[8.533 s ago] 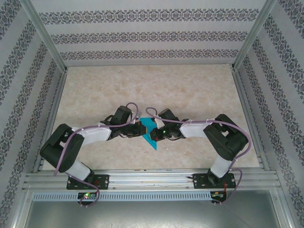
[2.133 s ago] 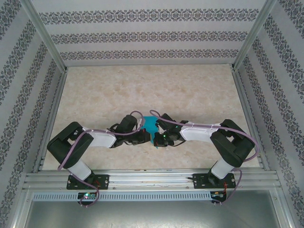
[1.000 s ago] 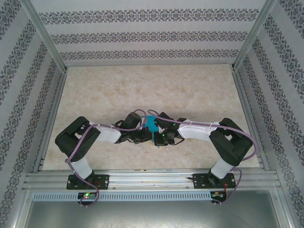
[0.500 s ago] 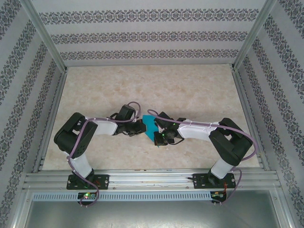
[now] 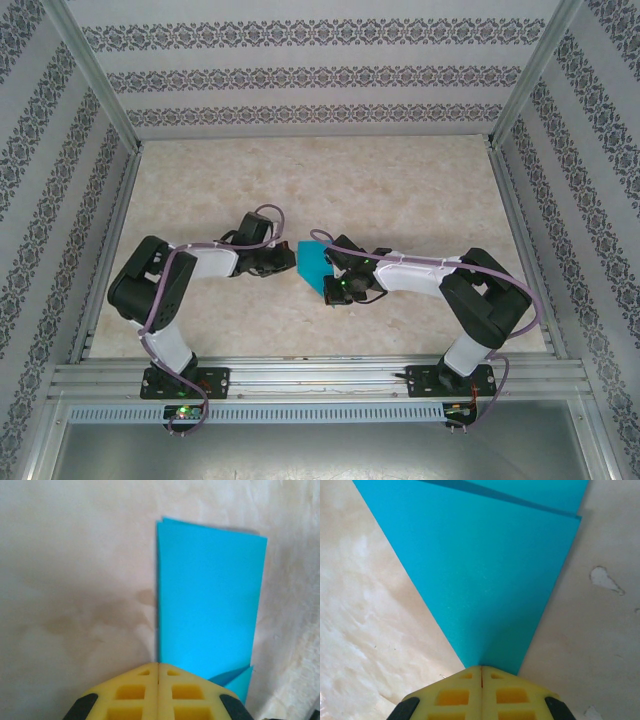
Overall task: Fold a paper plane with a square sheet of paper (fold left side to right side)
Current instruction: Third fold the triangle at the center of the table.
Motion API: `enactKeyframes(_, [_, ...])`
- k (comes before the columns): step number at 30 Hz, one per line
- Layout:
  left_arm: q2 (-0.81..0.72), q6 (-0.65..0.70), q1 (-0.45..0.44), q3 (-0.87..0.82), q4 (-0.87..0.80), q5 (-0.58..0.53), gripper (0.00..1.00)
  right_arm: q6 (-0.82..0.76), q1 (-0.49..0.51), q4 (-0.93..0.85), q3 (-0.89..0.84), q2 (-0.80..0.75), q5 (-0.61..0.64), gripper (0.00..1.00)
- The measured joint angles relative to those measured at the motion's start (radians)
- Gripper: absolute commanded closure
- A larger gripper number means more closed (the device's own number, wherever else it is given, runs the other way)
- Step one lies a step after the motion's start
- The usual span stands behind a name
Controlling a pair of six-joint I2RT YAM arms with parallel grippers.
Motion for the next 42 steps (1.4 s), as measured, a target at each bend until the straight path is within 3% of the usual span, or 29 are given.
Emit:
enactKeyframes(9, [-0.184, 0.039, -0.041, -0.031, -0.038, 0.028, 1.0, 0.003, 0.0, 0.011, -0.008, -0.004, -0.001, 1.0])
enactKeyframes(17, [-0.066, 0.009, -0.138, -0.048, 0.031, 0.095, 1.0, 0.003, 0.0, 0.012, -0.008, -0.004, -0.001, 1.0])
enactKeyframes(30, [0.044, 0.01, -0.138, 0.003, 0.028, 0.073, 1.0, 0.003, -0.002, 0.014, -0.008, -0.006, -0.012, 1.0])
enactKeyframes(42, [0.045, 0.01, -0.138, 0.007, 0.024, 0.064, 1.0, 0.041, -0.014, 0.024, -0.005, -0.036, -0.079, 1.0])
